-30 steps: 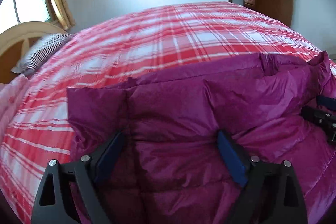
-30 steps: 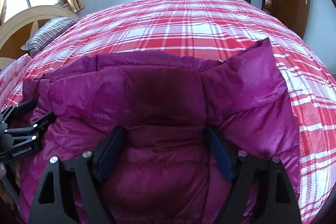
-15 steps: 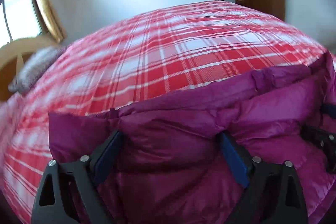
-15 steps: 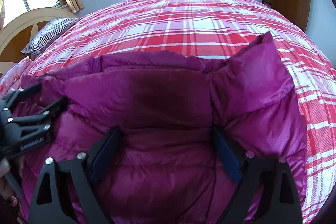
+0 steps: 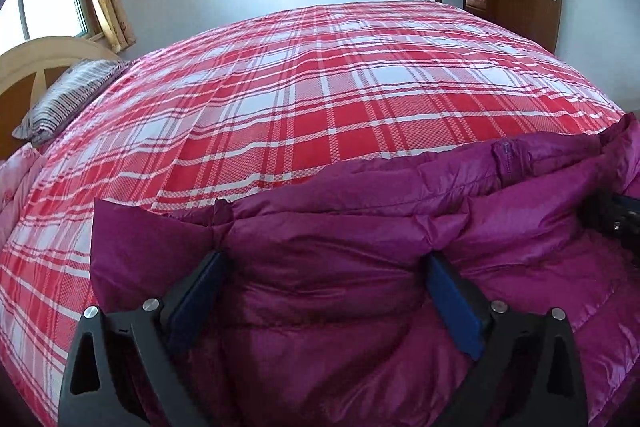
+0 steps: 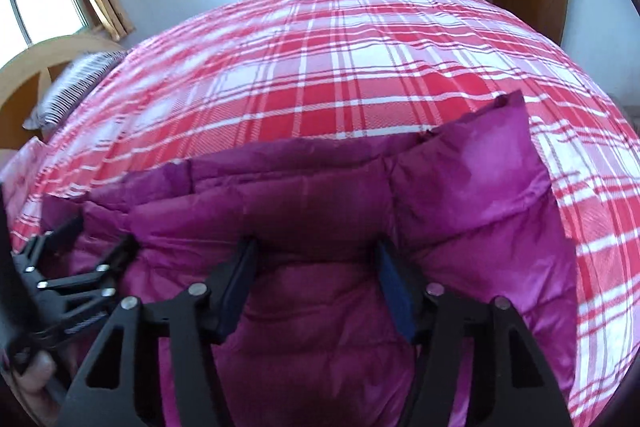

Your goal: Fold large clothes

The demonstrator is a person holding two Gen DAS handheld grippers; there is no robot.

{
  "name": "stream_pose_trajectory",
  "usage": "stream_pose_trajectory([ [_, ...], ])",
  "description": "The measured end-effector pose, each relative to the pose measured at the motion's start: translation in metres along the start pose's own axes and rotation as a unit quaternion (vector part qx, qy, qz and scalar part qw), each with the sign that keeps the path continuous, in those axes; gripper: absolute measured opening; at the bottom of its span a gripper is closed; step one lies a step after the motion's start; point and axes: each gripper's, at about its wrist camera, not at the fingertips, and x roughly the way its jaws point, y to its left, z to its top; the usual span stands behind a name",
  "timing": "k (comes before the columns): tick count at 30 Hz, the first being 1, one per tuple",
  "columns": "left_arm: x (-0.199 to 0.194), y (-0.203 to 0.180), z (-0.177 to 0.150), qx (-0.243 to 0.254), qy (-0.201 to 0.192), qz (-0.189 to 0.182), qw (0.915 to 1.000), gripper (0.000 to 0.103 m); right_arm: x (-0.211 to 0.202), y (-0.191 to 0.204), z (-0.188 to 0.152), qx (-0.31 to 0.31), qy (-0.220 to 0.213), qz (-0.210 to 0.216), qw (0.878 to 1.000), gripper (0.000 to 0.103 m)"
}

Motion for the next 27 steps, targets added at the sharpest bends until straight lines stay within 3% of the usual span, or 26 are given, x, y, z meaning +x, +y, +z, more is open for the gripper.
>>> stream_pose_trajectory([
  [27,0.01,0.005,0.0,-0.014,0.022,-0.015,0.9996,0.102,0.018,0.009,-0.006,-0.033,-0.019,-0.065,0.997,0.068],
])
